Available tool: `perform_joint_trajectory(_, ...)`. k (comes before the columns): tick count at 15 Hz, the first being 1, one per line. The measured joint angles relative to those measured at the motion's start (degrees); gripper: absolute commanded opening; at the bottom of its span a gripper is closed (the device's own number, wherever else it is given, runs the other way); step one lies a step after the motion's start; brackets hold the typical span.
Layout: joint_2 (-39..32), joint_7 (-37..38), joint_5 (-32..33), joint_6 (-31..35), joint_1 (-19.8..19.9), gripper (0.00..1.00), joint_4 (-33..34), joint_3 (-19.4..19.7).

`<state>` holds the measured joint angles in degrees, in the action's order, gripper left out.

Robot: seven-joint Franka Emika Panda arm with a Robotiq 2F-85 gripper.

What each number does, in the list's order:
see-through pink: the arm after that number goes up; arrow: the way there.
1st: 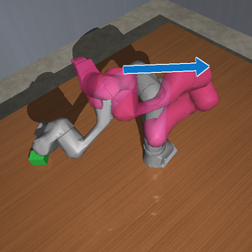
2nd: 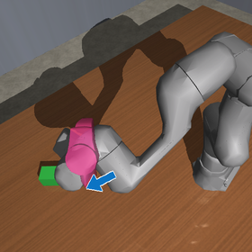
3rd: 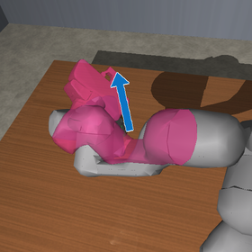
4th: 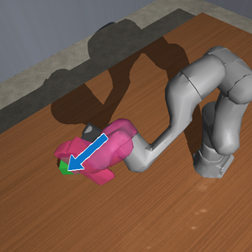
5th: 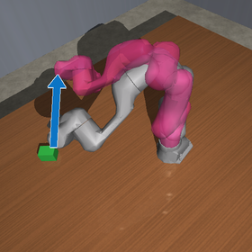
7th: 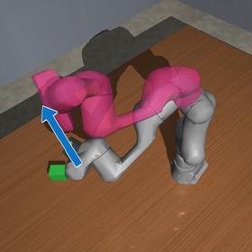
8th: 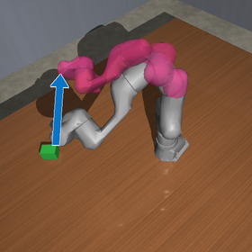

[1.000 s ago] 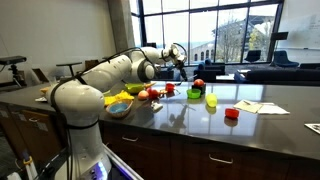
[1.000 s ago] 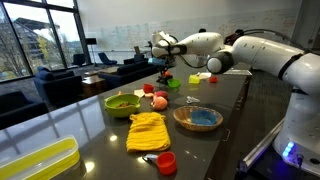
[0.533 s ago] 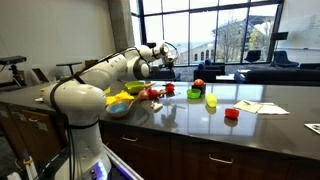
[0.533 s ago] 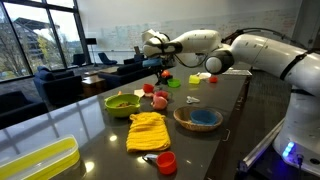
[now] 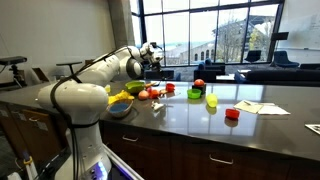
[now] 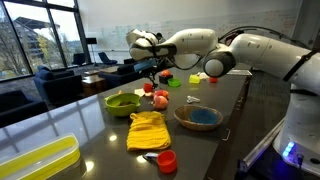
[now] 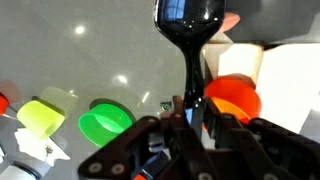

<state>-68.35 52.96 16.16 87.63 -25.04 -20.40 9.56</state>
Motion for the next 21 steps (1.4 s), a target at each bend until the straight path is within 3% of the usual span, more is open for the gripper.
perform_joint_trajectory(1,0.06,-0.48,0.00,-0.52,-0.42,0.24,0.00,0.01)
perform_joint_trajectory(6,0.73,-3.93,-0.43,-3.85,0.77,0.24,0.00,-0.27)
perform_joint_trajectory(7,0.79,-4.06,-0.45,-3.89,0.92,0.06,-0.01,-0.29)
perform_joint_trajectory(10,0.79,-4.31,-0.45,-3.21,0.74,0.06,-0.22,-0.30)
perform_joint_trajectory(12,0.78,-8.03,-0.35,0.67,0.13,0.06,-0.38,-0.34)
perform_joint_trajectory(17,0.83,-17.72,-0.29,5.39,-5.25,0.06,-0.33,-0.63)
perform_joint_trajectory(21,0.52,-21.06,3.27,4.97,-12.98,0.06,-0.78,0.72)
